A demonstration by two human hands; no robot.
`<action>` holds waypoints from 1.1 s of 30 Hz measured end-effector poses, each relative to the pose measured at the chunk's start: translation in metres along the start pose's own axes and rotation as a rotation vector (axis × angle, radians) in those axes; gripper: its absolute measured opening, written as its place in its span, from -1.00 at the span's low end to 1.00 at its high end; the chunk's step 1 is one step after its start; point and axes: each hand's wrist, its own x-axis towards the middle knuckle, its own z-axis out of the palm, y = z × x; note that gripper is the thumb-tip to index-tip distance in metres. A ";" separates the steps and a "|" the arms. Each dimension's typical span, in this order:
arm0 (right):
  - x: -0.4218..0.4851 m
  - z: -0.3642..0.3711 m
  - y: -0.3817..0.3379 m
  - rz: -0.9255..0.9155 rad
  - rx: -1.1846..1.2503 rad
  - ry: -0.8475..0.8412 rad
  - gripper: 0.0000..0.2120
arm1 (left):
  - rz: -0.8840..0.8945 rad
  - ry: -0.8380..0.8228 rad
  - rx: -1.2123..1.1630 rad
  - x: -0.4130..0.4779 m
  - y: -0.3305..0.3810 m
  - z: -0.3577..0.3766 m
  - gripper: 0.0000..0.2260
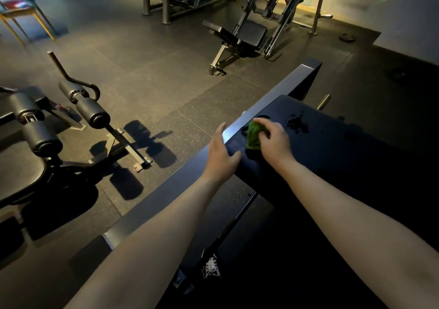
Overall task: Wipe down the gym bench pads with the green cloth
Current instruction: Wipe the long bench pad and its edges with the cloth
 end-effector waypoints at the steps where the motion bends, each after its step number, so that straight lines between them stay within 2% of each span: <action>1: 0.005 -0.002 0.002 0.015 -0.042 0.020 -0.62 | -0.051 0.017 0.063 -0.002 -0.010 0.002 -0.26; 3: 0.012 -0.001 0.005 0.010 -0.159 -0.071 -0.62 | -0.144 -0.002 0.090 -0.007 -0.026 0.009 -0.25; 5: 0.012 0.006 0.005 -0.115 -0.305 -0.210 -0.59 | -0.178 -0.003 0.042 -0.009 -0.037 0.015 -0.23; 9: 0.005 0.020 -0.006 -0.369 -0.263 -0.430 -0.63 | -0.203 -0.002 -0.020 -0.007 -0.045 0.019 -0.09; 11: 0.004 0.023 -0.011 -0.442 -0.268 -0.478 -0.64 | -0.192 0.000 -0.035 -0.007 -0.049 0.023 -0.13; 14: 0.005 0.023 -0.005 -0.508 -0.355 -0.462 -0.65 | -0.197 0.021 -0.070 -0.008 -0.051 0.024 -0.17; 16: 0.010 0.020 0.004 -0.504 -0.464 -0.418 -0.67 | -0.207 0.014 -0.089 -0.008 -0.048 0.022 -0.17; 20: 0.029 0.020 0.008 -0.425 -0.530 -0.366 -0.66 | -0.245 0.008 -0.106 -0.009 -0.050 0.018 -0.21; 25: 0.039 0.037 0.005 -0.149 -0.486 -0.150 -0.59 | -0.230 0.037 -0.113 -0.008 -0.050 0.017 -0.28; 28: 0.027 0.039 -0.004 -0.142 -0.406 -0.219 -0.60 | -0.216 0.060 -0.119 -0.013 -0.046 0.019 -0.35; 33: -0.011 0.035 -0.012 -0.336 -0.305 -0.486 -0.71 | -0.135 0.070 -0.133 -0.015 -0.040 0.019 -0.51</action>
